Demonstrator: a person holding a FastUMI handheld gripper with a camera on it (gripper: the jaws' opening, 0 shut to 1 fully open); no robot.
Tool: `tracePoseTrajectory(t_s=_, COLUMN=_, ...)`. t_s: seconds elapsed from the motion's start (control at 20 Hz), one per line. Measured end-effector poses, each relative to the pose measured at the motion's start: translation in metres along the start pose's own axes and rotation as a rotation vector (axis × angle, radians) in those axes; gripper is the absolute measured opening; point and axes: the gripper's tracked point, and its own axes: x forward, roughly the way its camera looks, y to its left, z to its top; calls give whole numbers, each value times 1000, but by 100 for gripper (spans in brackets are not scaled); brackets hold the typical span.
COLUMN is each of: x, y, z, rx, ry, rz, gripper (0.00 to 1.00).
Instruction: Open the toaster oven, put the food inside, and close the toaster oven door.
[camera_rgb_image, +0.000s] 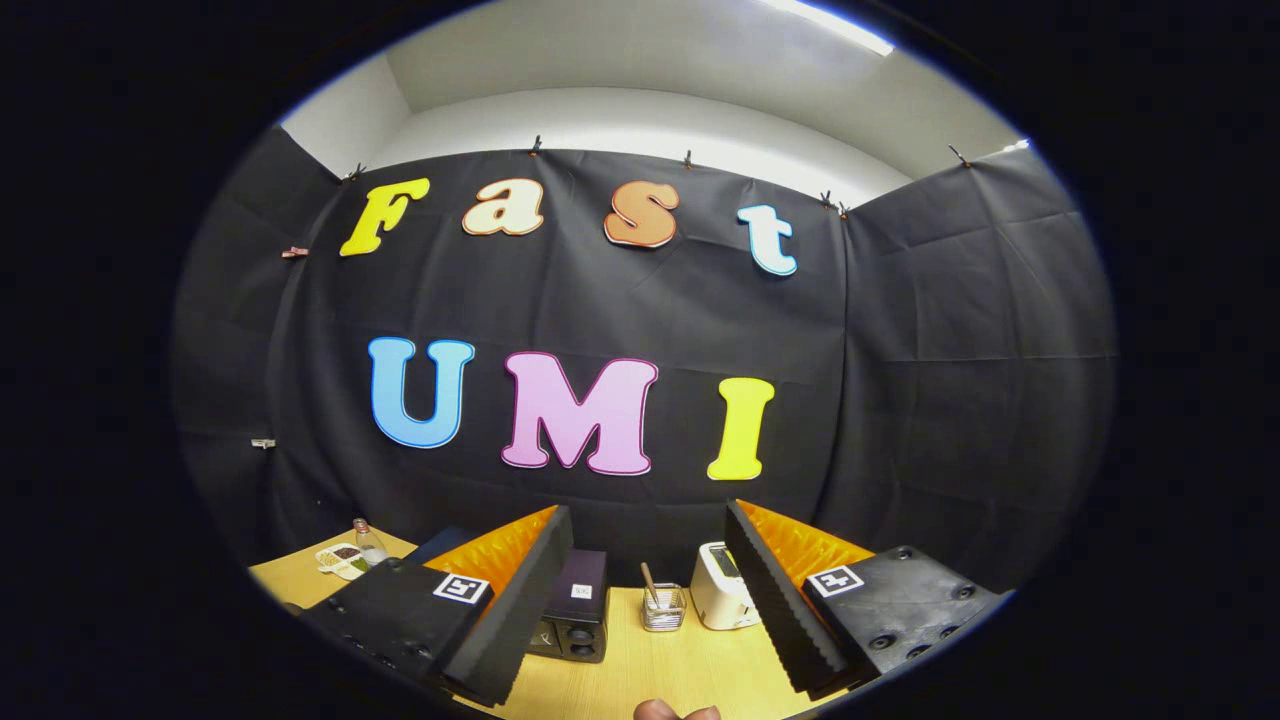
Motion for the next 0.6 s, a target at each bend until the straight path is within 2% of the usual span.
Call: tracePoseTrajectory(t_s=0.6, x=1, y=1, z=2, rx=-2, ry=-14, rz=7, gripper=99)
